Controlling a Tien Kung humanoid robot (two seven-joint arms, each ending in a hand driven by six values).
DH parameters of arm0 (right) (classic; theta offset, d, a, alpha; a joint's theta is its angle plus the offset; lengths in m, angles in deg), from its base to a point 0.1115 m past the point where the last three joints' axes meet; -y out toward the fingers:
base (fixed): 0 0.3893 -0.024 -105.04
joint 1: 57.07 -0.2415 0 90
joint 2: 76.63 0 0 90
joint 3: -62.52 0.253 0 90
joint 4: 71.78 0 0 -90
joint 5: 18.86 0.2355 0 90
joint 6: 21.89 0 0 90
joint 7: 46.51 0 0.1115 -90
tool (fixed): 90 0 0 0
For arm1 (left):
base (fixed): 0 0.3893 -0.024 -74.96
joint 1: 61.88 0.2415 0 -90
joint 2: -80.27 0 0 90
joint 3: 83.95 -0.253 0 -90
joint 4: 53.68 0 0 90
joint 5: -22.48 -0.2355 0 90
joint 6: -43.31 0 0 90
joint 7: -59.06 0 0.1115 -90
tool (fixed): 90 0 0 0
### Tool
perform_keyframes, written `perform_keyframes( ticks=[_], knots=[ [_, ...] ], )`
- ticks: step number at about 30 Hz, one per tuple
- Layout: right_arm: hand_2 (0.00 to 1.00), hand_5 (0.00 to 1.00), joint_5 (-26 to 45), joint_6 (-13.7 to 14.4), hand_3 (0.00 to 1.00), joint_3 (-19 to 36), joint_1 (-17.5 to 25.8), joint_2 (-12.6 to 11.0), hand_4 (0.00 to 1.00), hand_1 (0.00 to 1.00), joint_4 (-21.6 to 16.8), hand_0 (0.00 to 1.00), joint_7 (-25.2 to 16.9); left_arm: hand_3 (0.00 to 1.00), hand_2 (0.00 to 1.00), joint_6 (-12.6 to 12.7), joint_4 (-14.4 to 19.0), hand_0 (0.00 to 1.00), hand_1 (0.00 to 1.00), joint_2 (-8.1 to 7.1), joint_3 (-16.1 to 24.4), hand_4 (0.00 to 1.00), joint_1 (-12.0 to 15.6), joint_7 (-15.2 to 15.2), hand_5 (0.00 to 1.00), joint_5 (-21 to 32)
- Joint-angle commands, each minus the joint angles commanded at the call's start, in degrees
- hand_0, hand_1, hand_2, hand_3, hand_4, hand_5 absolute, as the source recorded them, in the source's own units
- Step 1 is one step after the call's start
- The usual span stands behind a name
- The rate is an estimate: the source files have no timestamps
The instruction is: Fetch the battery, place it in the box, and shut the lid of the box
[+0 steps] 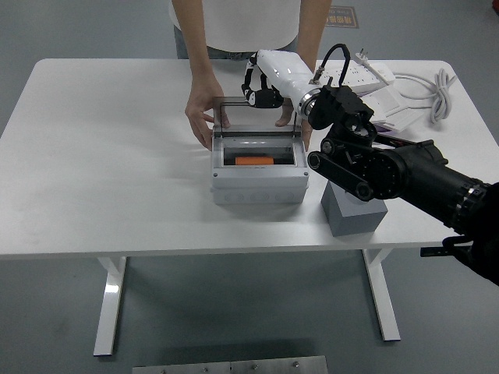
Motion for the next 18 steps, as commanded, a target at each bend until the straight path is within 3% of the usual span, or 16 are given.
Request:
perform_keyframes(
  ticks=[1, 2, 7, 8, 18],
  knots=[
    [0.353, 0.592, 0.05, 0.01, 0.493, -0.03, 0.04, -0.01, 0.862, 0.270, 0.09, 0.201, 0.00, 0.660, 0.656, 0.00, 0.00, 0.442, 0.649, 0.01, 0.01, 0.791, -0.02, 0.01, 0.924, -0.02],
    [0.558, 0.927, 0.12, 0.01, 0.606, -0.05, 0.09, -0.03, 0.998, 0.524, 0.18, 0.733, 0.02, 0.659, 0.655, -0.01, 0.00, 0.442, 0.649, 0.04, 0.03, 0.790, -0.03, 0.02, 0.924, -0.08],
    [0.558, 0.927, 0.25, 0.06, 0.606, -0.05, 0.17, -0.11, 0.998, 0.524, 0.48, 0.733, 0.23, 0.659, 0.655, -0.03, 0.02, 0.442, 0.649, 0.11, 0.13, 0.790, -0.04, 0.02, 0.924, -0.30],
    [0.630, 0.959, 0.28, 0.08, 0.647, -0.07, 0.15, -0.12, 0.998, 0.621, 0.51, 0.764, 0.25, 0.659, 0.655, -0.04, 0.03, 0.442, 0.649, 0.12, 0.18, 0.790, -0.05, 0.00, 0.923, -0.38],
    [0.646, 0.973, 0.78, 0.39, 0.658, -0.22, 0.12, -0.15, 0.998, 0.638, 0.49, 0.775, 0.31, 0.659, 0.655, 0.08, 0.00, 0.442, 0.649, 0.22, 0.12, 0.790, -0.18, 0.15, 0.923, -0.32]
  ],
)
